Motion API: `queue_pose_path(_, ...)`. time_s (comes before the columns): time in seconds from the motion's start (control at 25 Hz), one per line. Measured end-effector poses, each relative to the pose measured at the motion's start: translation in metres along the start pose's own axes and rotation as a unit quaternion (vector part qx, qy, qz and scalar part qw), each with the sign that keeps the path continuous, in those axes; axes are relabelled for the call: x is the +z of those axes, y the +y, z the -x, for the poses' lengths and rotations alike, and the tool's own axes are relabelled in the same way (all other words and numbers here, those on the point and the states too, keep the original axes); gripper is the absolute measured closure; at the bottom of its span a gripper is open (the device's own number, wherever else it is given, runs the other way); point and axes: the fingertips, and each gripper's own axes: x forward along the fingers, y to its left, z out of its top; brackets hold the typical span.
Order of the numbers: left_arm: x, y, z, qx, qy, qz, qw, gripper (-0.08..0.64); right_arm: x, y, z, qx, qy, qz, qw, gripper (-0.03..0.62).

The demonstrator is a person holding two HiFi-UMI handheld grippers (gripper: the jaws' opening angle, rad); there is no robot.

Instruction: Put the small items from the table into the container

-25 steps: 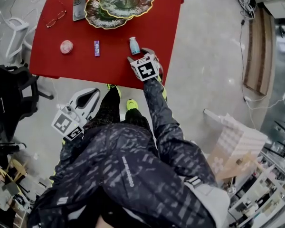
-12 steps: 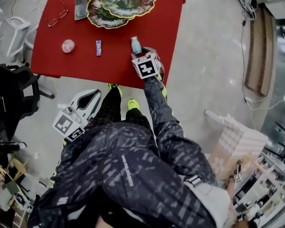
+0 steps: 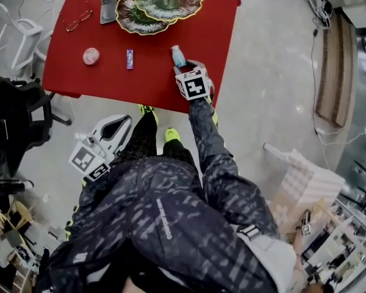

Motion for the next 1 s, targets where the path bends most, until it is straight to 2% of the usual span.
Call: queue_pose_path(1.0, 0.014, -0.018, -0.003, 0.0, -0.019, -0.026, 0.9995, 0.548, 0.029, 0.015, 0.055, 0.002, -0.087, 0.023, 0.996, 0.414)
